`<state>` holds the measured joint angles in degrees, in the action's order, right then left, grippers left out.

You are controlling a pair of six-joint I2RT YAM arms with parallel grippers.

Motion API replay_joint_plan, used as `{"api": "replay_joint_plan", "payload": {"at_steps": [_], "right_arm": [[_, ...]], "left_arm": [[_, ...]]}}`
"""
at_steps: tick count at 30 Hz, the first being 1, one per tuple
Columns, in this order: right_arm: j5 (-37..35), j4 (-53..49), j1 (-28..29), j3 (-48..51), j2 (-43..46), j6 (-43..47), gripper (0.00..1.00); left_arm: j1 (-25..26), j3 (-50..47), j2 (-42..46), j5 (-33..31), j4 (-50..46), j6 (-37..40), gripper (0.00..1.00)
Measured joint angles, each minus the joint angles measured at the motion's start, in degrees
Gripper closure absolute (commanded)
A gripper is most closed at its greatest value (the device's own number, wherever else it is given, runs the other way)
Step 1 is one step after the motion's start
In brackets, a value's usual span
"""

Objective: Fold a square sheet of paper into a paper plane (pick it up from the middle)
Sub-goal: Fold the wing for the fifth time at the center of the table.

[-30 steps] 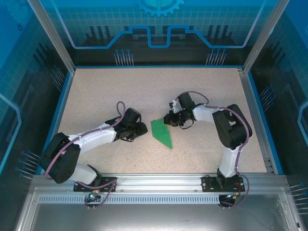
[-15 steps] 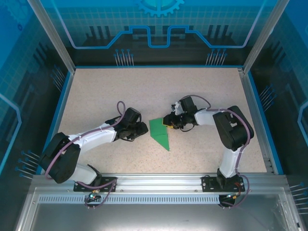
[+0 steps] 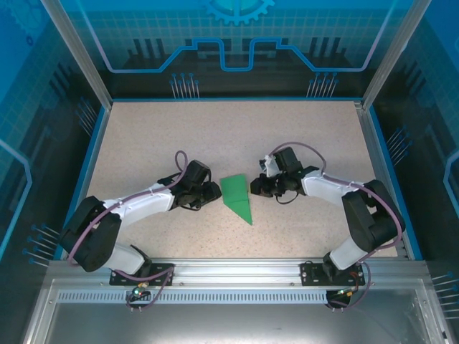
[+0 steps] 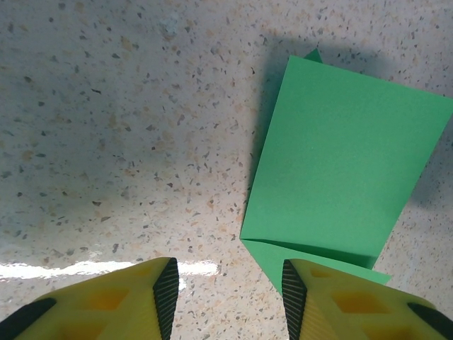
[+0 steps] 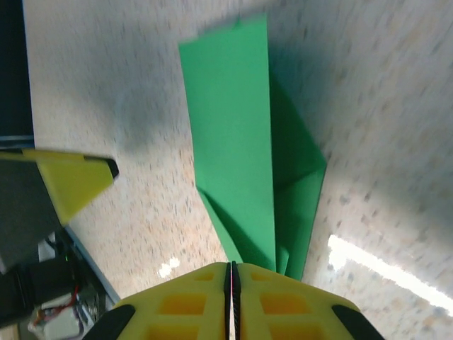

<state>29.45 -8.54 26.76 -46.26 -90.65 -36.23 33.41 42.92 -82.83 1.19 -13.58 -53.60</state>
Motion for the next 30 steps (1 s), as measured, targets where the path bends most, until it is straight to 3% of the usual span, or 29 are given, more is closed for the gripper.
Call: {"api": "replay_joint_plan", "payload": {"at_steps": [6, 30], "right_arm": [[1.6, 0.2, 2.2, 1.6, -0.1, -0.6, 0.88], [2.6, 3.0, 0.4, 0.8, -8.8, -0.8, 0.88]], "left_arm": [[0.0, 0.2, -1.6, 1.2, 1.0, 0.0, 0.53], [0.0, 1.3, -5.1, 5.2, 3.7, -0.3, 0.51]]}}
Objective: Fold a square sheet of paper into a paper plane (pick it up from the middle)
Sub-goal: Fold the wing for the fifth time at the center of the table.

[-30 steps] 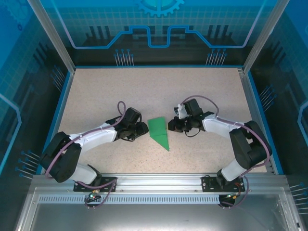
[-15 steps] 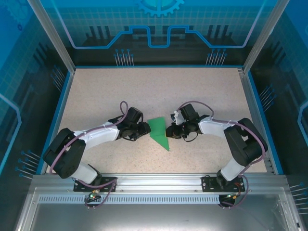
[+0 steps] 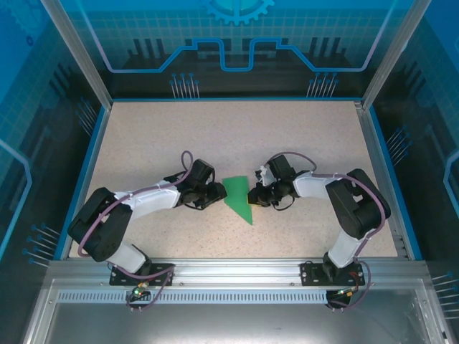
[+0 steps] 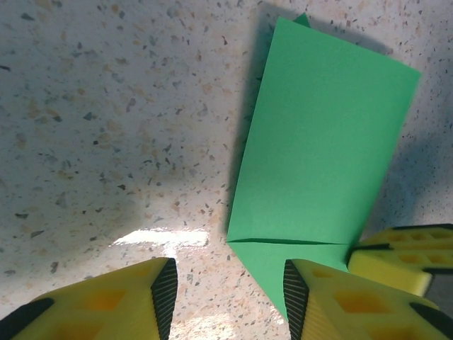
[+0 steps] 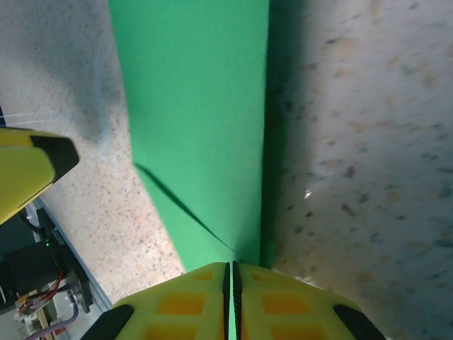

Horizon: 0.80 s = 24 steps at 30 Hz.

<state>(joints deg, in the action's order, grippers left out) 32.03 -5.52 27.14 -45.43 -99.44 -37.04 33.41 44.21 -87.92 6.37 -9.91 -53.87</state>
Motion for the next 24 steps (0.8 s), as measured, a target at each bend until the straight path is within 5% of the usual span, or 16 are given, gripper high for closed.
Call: {"api": "replay_joint_plan", "payload": {"at_steps": [16, 24], "right_arm": [[3.6, 5.0, -2.5, 2.3, -2.2, -1.3, 0.88], [4.3, 5.2, -2.8, 2.4, -2.5, -1.3, 0.87]], "left_arm": [[0.0, 1.2, -4.7, 4.2, 4.6, -0.2, 0.48], [0.0, 2.3, -8.0, 7.6, 8.9, -1.7, 0.58]]}}
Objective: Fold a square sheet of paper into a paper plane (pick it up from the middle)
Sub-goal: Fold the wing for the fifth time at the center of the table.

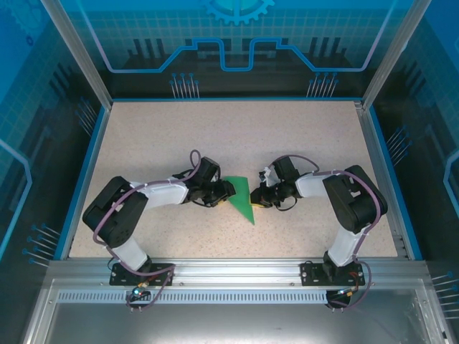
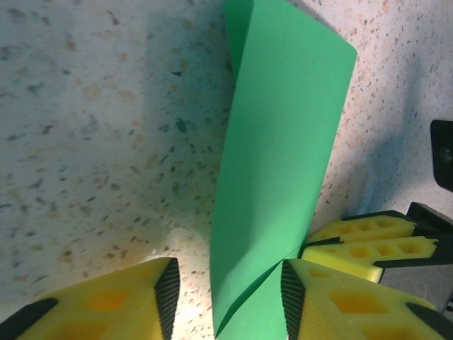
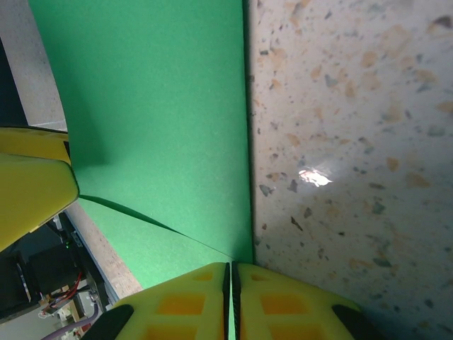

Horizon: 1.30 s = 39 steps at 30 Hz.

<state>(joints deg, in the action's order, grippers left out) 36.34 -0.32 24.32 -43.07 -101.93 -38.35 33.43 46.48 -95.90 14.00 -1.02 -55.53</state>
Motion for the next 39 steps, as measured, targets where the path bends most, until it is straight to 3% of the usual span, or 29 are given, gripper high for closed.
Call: {"api": "replay_joint_plan", "payload": {"at_steps": [18, 21, 29, 39], "right_arm": [[0.4, 0.0, -0.1, 0.0, 0.2, 0.8, 0.83], [-1.0, -0.6, 0.1, 0.0, 1.2, 2.1, 0.82], [-11.4, -3.4, 2.2, 2.2, 11.1, 6.6, 0.66], [-35.1, -4.7, 21.0, 6.1, 22.6, 13.0, 0.57]], "left_arm": [[0.1, 2.3, -1.7, 3.0, 1.3, 0.0, 0.99], [0.1, 3.0, -1.7, 3.0, 1.1, -0.2, 1.00], [0.2, 4.8, -1.7, 3.0, -0.4, -1.4, 1.00], [0.3, 5.4, -2.5, 3.0, -1.9, -1.5, 1.00]]}}
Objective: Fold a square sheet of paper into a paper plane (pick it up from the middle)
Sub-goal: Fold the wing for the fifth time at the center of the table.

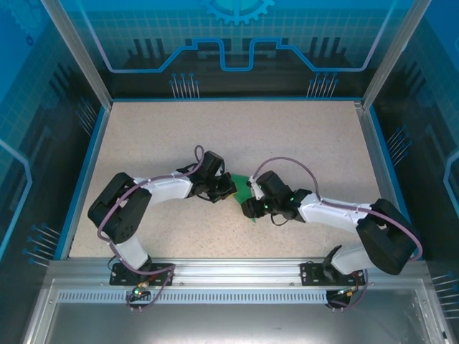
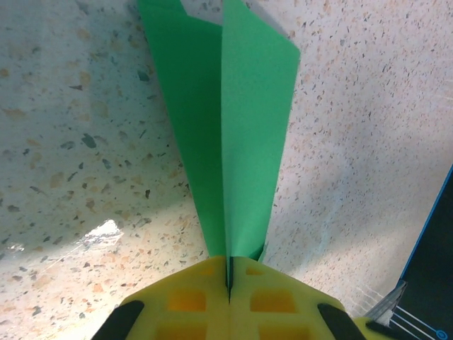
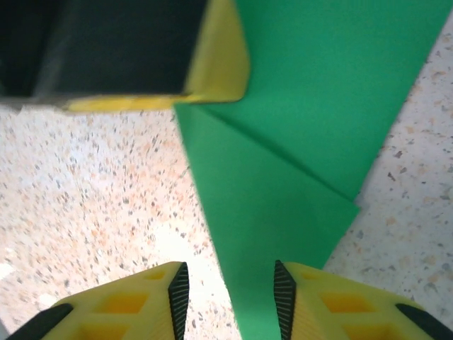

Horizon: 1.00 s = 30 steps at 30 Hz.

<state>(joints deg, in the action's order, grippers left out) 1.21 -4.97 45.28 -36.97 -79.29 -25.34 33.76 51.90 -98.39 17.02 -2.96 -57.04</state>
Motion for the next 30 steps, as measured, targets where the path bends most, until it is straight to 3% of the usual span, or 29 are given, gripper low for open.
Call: {"api": "replay_joint_plan", "payload": {"at_steps": [7, 13, 30], "right_arm": [[-11.5, -0.1, 7.1, 1.3, 1.6, 3.8, 0.56], [-17.5, -0.7, 11.0, -1.7, -3.8, 6.1, 0.60], [-26.9, -3.7, 13.4, -5.8, -10.1, 7.2, 0.72]], "left_arm": [[0.0, 0.5, -0.2, 0.0, -0.2, 0.0, 1.00], [0.2, 0.5, -0.3, 0.0, -0.2, 0.0, 1.00], [0.4, 1.3, -0.8, 0.0, -1.3, 0.0, 1.00]]}}
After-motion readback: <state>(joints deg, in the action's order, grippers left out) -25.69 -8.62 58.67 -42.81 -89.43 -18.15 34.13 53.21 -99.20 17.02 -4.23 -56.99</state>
